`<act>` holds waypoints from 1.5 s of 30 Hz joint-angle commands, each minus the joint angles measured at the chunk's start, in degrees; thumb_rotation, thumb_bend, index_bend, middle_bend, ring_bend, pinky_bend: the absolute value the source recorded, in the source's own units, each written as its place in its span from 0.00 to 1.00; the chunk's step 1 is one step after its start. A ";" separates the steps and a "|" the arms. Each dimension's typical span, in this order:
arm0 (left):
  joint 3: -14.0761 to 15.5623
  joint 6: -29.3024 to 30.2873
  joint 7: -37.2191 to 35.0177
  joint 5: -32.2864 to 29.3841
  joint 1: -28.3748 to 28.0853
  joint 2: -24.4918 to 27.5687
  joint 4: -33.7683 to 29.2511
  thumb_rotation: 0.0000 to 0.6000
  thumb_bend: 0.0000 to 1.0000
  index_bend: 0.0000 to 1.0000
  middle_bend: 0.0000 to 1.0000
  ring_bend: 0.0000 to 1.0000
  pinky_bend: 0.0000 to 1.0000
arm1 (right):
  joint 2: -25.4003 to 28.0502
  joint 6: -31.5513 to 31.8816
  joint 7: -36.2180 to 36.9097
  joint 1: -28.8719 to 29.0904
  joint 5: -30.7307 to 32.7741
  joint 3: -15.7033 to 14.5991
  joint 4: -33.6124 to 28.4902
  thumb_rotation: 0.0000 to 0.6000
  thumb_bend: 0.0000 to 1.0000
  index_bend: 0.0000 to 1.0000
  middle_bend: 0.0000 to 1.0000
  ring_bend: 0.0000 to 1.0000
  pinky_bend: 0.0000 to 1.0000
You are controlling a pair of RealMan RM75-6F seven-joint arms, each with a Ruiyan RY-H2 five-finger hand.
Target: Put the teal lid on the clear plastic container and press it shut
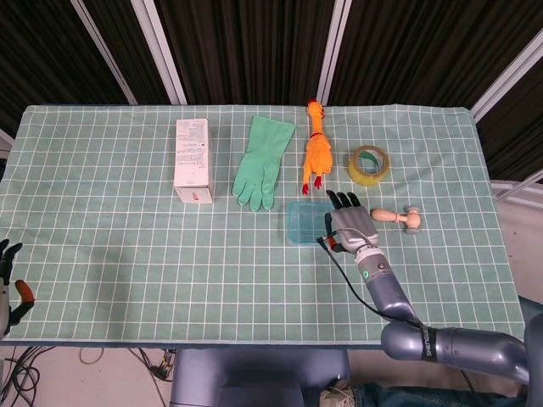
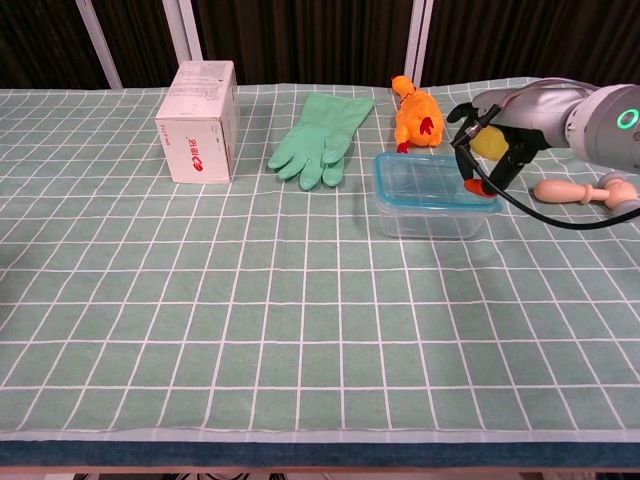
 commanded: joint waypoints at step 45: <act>-0.09 0.13 0.31 -0.28 -0.12 -0.18 0.23 1.00 0.75 0.11 0.00 0.00 0.00 | -3.05 -3.38 2.20 -1.09 -0.69 -1.03 5.23 1.00 0.51 0.61 0.02 0.00 0.00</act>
